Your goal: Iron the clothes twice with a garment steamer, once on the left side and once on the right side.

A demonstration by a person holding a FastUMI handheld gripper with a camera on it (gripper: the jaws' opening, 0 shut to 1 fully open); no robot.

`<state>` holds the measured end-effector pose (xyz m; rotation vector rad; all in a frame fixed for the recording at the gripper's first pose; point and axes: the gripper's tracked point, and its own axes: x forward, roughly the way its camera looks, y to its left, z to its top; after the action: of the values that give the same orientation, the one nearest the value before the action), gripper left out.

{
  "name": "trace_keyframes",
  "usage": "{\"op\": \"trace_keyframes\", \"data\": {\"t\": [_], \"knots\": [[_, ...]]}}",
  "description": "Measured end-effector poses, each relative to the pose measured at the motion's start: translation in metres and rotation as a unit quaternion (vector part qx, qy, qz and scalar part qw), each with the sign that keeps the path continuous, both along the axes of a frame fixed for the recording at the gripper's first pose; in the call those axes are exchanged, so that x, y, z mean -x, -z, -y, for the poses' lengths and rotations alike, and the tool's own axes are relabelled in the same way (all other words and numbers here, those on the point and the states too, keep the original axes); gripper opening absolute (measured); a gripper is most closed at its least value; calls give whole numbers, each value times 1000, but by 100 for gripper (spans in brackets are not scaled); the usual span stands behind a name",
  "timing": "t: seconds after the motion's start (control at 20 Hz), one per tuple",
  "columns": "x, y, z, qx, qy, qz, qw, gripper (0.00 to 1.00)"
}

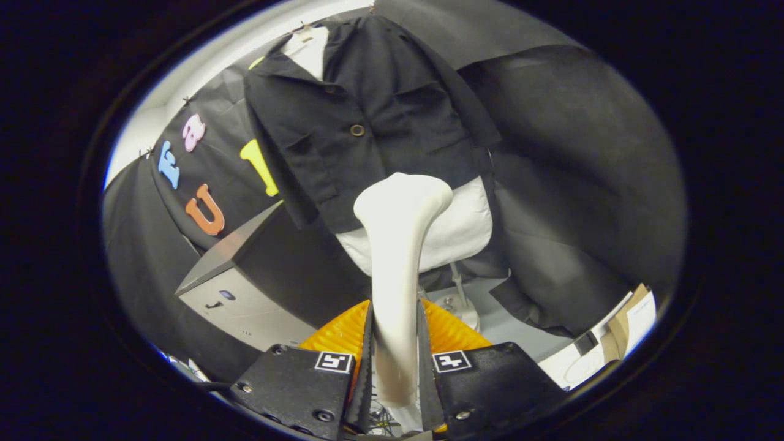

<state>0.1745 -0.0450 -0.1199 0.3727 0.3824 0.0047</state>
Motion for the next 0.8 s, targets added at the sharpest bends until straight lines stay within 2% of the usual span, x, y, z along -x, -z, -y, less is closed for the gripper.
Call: {"op": "trace_keyframes", "data": {"t": [0.25, 0.4, 0.8], "knots": [[54, -25, -66, 43, 10, 40, 998, 35], [72, -47, -90, 72, 7, 69, 995, 34], [96, -126, -120, 93, -56, 162, 981, 35]]}}
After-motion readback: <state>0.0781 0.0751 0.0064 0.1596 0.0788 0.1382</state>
